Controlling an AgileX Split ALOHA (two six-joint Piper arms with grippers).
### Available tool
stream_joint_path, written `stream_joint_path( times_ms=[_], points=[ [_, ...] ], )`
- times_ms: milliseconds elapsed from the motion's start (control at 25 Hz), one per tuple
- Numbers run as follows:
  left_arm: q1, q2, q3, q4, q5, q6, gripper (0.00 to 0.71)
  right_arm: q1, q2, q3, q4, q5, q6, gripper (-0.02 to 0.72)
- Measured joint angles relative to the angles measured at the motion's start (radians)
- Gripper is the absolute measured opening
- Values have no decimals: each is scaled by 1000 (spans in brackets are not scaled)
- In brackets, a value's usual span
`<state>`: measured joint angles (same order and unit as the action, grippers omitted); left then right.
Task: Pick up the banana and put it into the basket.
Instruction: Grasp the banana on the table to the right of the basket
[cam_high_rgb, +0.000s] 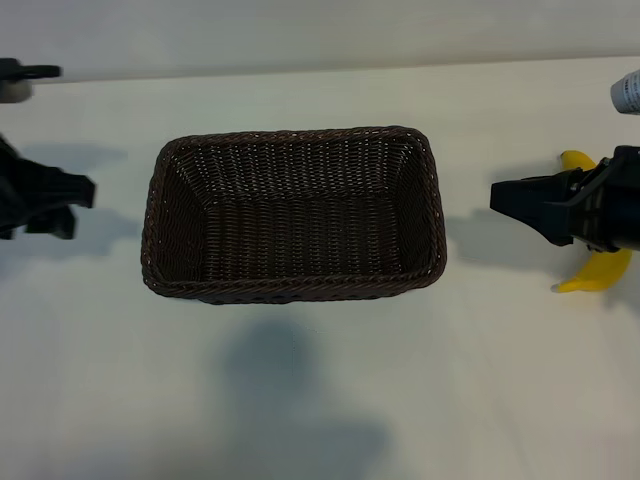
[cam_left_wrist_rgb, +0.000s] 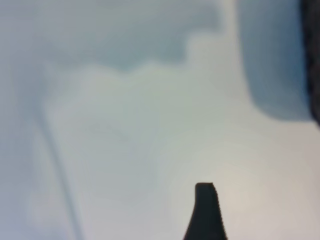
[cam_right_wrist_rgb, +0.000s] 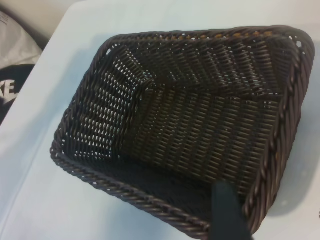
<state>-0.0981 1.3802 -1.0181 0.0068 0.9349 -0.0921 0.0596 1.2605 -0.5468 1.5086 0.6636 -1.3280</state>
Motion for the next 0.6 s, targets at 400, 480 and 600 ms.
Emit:
stream_joint_path(
  times_ms=[400,480,600],
  points=[
    [0,-164,180,47,23,-27,579,0,0,0,0,0,0,446],
    [0,-201,230,42,19,-32,579,0,0,0,0,0,0,446],
    [0,-269,300,15,17,-35,579,0,0,0,0,0,0,446]
  ],
)
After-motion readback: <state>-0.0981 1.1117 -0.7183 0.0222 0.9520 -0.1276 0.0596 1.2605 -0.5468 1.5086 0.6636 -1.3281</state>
